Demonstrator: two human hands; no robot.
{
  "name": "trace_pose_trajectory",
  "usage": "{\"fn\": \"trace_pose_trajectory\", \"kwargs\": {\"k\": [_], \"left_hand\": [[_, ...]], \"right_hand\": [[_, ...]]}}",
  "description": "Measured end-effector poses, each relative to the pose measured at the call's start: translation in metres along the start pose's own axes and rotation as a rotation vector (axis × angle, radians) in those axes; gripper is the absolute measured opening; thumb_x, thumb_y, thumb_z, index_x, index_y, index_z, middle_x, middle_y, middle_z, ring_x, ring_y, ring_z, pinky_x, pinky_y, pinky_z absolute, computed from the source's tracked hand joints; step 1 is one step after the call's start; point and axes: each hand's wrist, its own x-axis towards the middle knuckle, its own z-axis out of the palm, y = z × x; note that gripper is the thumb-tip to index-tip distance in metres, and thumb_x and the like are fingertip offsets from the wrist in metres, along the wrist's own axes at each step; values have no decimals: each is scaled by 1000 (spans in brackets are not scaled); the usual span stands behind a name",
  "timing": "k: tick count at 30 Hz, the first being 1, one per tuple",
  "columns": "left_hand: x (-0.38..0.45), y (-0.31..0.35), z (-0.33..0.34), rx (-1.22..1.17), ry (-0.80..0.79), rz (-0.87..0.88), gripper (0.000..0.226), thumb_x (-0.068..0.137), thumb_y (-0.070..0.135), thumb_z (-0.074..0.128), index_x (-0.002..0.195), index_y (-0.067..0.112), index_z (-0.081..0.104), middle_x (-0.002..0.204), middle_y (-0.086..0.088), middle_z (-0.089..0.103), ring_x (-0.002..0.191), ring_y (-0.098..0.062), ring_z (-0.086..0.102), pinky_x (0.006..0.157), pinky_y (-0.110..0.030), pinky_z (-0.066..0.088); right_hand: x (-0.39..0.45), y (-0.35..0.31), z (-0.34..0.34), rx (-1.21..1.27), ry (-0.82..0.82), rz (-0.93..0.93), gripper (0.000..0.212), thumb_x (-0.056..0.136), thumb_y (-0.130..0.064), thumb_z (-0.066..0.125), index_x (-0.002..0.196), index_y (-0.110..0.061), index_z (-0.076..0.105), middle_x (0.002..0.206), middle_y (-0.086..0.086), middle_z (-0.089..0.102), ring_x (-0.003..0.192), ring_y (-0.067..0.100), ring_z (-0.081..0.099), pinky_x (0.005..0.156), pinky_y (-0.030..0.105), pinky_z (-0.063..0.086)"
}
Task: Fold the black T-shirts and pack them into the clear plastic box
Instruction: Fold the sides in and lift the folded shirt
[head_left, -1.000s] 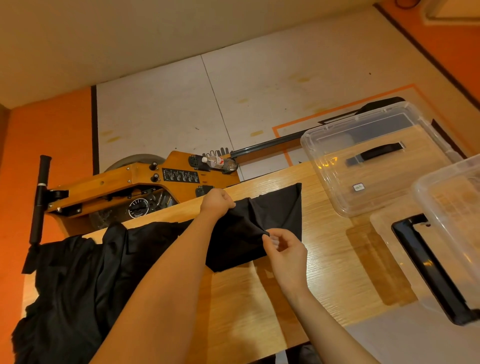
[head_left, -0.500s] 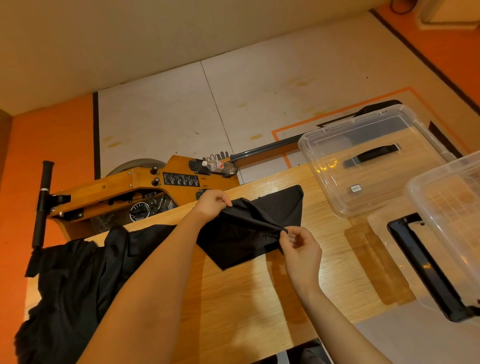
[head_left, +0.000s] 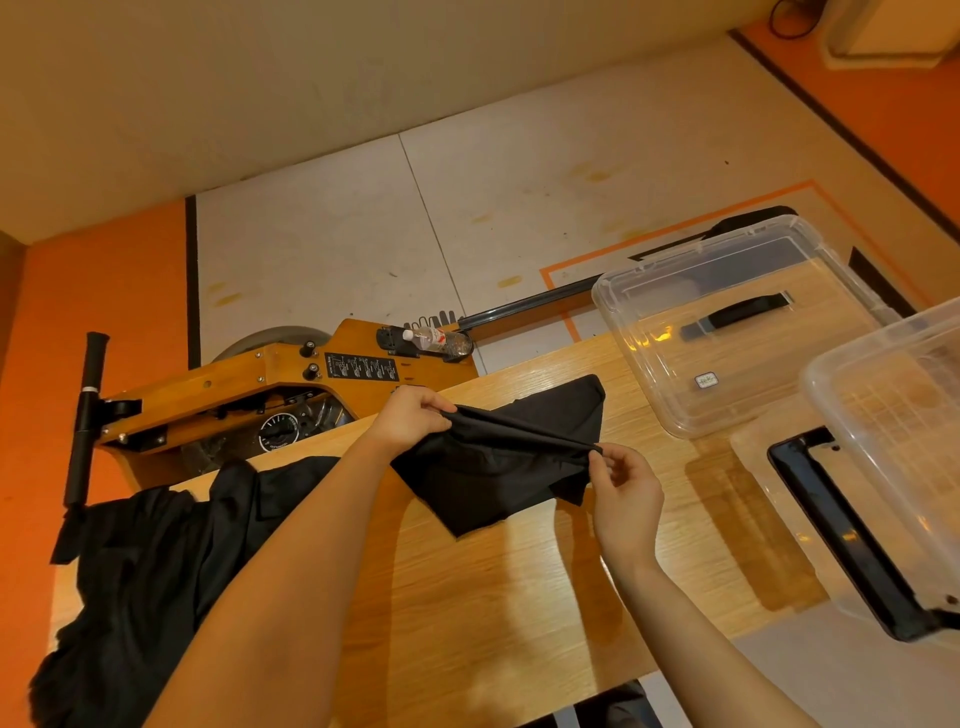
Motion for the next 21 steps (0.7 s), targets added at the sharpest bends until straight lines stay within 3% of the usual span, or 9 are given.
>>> {"fn": "trace_pose_trajectory", "kwargs": {"k": [10, 15, 18, 21], "left_hand": [[-10, 5, -9, 32, 214, 90, 11, 85, 14, 71, 95, 13, 76, 94, 3, 70, 90, -8, 62, 81, -22, 47], [-27, 21, -29, 7, 342, 113, 4, 84, 15, 73, 88, 14, 74, 85, 7, 67, 81, -2, 60, 75, -19, 45], [-40, 32, -45, -25, 413, 128, 5, 82, 16, 75, 78, 15, 72, 80, 7, 67, 77, -6, 61, 68, -19, 45], [-55, 43, -63, -48, 450, 139, 6, 82, 16, 75, 79, 12, 71, 80, 2, 68, 76, -8, 63, 65, -18, 46]], "right_hand": [[9, -14, 3, -23, -15, -70, 12, 97, -10, 58, 105, -15, 65, 93, -6, 67, 83, -8, 62, 73, 7, 49], [15, -42, 8, -9, -37, -142, 12, 97, -12, 58, 106, -14, 66, 93, -5, 67, 84, -4, 63, 72, 10, 50], [19, -63, 12, -6, -47, -192, 13, 97, -12, 57, 107, -10, 65, 93, -2, 68, 86, 6, 65, 73, 16, 53], [20, -90, 15, -3, -75, -250, 12, 98, -13, 56, 106, -12, 65, 94, -4, 67, 89, 6, 64, 73, 13, 51]]}}
